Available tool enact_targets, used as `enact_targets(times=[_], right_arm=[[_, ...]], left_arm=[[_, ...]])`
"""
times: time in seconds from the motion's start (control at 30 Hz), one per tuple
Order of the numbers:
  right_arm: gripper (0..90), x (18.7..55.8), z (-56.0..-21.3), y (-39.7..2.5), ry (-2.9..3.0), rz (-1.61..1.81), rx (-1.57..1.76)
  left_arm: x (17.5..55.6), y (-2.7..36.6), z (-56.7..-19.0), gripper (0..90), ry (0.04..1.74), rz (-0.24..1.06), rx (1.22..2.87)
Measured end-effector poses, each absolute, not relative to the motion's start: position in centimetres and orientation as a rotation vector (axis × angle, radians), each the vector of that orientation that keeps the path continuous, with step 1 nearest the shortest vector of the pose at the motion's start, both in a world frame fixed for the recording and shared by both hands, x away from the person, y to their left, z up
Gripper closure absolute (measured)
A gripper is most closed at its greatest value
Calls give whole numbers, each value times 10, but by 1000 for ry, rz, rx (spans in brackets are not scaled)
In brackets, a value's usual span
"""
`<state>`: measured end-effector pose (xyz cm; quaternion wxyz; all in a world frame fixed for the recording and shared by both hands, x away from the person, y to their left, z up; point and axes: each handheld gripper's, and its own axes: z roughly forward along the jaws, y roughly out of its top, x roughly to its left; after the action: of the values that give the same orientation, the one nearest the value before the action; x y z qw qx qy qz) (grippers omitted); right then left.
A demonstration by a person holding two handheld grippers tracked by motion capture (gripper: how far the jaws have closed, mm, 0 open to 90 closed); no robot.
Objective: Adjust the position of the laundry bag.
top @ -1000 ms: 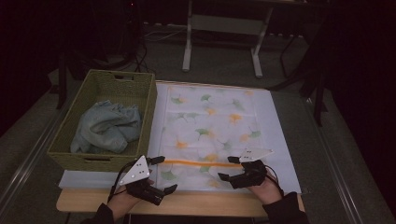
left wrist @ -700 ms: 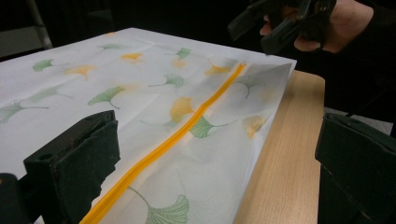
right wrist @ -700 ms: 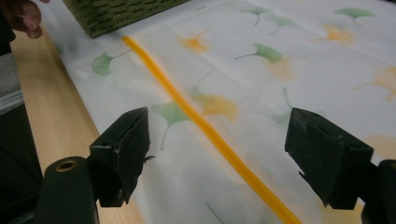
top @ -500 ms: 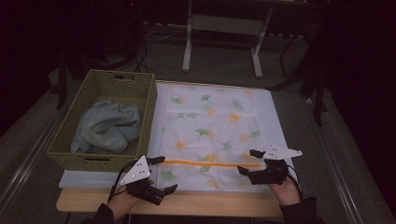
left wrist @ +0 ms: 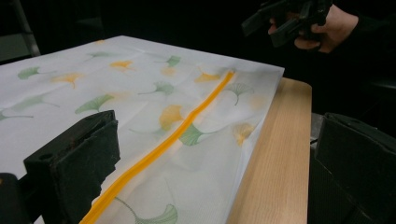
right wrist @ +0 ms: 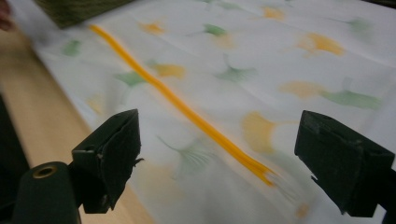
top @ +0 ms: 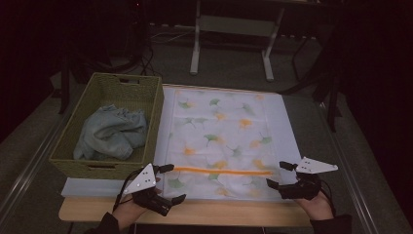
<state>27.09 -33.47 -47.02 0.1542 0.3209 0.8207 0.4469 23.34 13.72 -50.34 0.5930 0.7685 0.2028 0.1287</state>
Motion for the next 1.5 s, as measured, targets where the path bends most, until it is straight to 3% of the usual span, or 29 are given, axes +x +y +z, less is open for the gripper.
enact_targets(times=[0.17, 0.37, 0.47, 0.83, 1.3, 1.5], right_arm=[[158, 271, -476, -349, 2321, 1275, 983], [403, 275, -483, -365, 2339, 1219, 997], [459, 278, -488, -370, 2341, 1202, 1021], [481, 299, -517, -372, 2399, 1082, 1106], [492, 302, -528, -359, 2450, 963, 1075], [687, 300, -527, -352, 2457, 938, 1053]], left_arm=[[234, 138, -504, 7, 472, 317, 1781], [234, 138, -503, 7, 450, 293, 1757], [234, 138, -503, 7, 449, 296, 1752], [234, 137, -504, 7, 457, 284, 1763], [235, 137, -505, 7, 462, 283, 1771], [235, 136, -505, 7, 462, 303, 1777]])
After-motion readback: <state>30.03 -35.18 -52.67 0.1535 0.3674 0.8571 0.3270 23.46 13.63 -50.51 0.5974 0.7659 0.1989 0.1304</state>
